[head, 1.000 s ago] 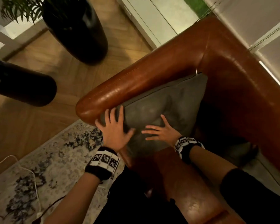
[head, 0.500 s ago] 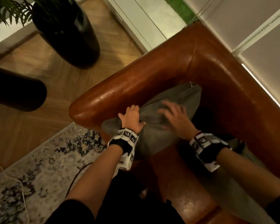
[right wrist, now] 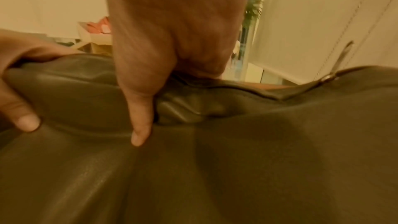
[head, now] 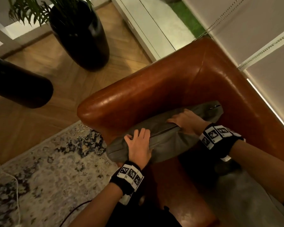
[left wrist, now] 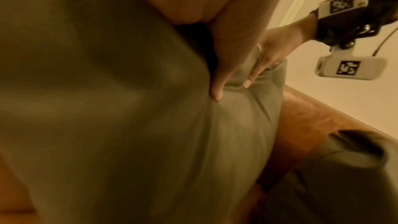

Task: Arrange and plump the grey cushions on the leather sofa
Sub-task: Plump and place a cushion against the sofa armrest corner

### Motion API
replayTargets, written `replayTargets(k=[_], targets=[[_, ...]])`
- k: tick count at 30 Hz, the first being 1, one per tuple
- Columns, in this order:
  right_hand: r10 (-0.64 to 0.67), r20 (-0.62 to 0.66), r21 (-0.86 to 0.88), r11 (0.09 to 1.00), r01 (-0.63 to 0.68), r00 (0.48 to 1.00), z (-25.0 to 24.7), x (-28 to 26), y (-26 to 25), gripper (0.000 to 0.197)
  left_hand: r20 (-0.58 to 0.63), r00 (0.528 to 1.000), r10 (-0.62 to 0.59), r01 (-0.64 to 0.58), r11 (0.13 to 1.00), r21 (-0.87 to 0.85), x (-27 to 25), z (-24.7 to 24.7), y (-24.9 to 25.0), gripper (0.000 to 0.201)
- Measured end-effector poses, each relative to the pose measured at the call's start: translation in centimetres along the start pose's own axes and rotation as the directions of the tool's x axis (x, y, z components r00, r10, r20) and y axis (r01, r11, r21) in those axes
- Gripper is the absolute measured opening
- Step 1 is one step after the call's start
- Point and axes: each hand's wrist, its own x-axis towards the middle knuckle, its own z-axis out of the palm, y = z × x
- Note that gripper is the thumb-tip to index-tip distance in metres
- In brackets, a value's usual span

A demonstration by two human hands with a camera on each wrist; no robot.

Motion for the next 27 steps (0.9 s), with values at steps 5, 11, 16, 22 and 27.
replayTargets(k=[5,11,16,22,27], targets=[[0.155,0.094,0.097,0.982,-0.164,0.983,2.0,0.8,-1.1,0.109,0.250,0.967,-0.055,0.073,0.995,-0.063,0.7,0.8,-0.5,0.081],[0.526,-0.008,0.444,0.764,-0.468,0.850,2.7,-3.7,3.9,0.112,0.159,0.946,-0.281,0.306,0.938,-0.162,-2.9,1.4,-4.3,0.077],[0.766,0.256,0.788,0.188,-0.586,0.589,4.7,-6.5,8.5,0.082,0.398,0.799,-0.451,0.600,0.546,-0.585,-5.3,1.1,-8.8,0.056],[0.823,0.062,0.922,0.169,-0.348,0.565,4.2,-4.9,5.7,0.040,0.283,0.802,-0.526,0.558,0.490,-0.670,-4.2,1.5,-7.5,0.043],[0.817,-0.198,0.890,0.381,-0.250,0.541,2.1,-5.8,7.5,0.043,0.134,0.703,-0.698,0.519,0.376,-0.768,-3.2,-0.5,-8.5,0.045]])
